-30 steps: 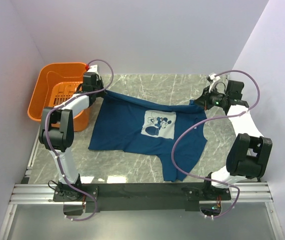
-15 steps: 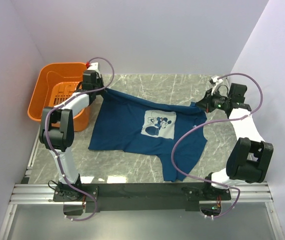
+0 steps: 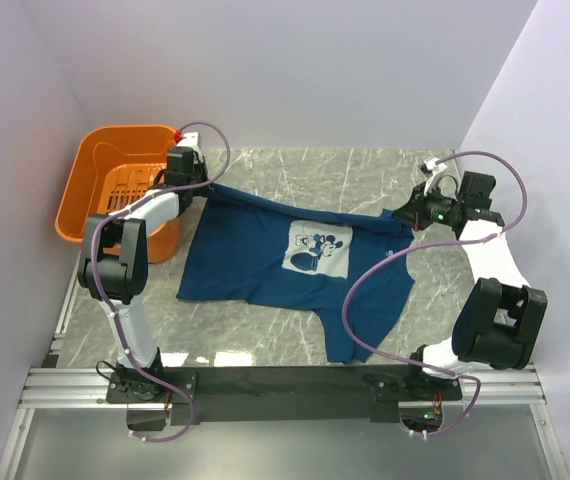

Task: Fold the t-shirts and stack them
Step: Fold the tshirt

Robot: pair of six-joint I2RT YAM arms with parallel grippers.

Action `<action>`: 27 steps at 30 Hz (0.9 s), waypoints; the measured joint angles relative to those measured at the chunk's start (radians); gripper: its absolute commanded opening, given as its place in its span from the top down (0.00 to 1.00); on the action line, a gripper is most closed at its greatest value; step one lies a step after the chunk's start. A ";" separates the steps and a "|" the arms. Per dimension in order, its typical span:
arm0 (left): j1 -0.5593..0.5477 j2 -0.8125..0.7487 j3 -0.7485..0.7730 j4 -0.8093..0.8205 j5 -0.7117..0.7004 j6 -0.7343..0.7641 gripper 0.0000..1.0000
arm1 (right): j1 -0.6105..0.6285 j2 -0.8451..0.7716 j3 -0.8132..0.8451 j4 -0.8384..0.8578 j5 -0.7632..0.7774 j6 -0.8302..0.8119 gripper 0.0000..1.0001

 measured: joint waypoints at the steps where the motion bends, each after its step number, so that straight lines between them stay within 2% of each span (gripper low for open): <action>1: 0.000 0.000 0.000 0.000 0.000 0.003 0.99 | -0.001 -0.004 -0.002 -0.006 -0.003 -0.007 1.00; 13: -0.002 0.000 0.000 -0.002 -0.012 0.015 0.99 | -0.002 -0.063 -0.057 -0.081 -0.083 -0.097 1.00; 25: -0.009 0.000 0.000 -0.006 -0.027 0.027 0.99 | -0.002 -0.065 -0.079 -0.107 -0.088 -0.129 1.00; 26: -0.010 -0.001 -0.001 -0.006 -0.028 0.032 0.99 | -0.002 -0.065 -0.079 -0.108 -0.088 -0.129 1.00; 27: -0.011 -0.003 -0.005 -0.006 -0.032 0.035 0.91 | -0.002 -0.066 -0.079 -0.109 -0.088 -0.129 1.00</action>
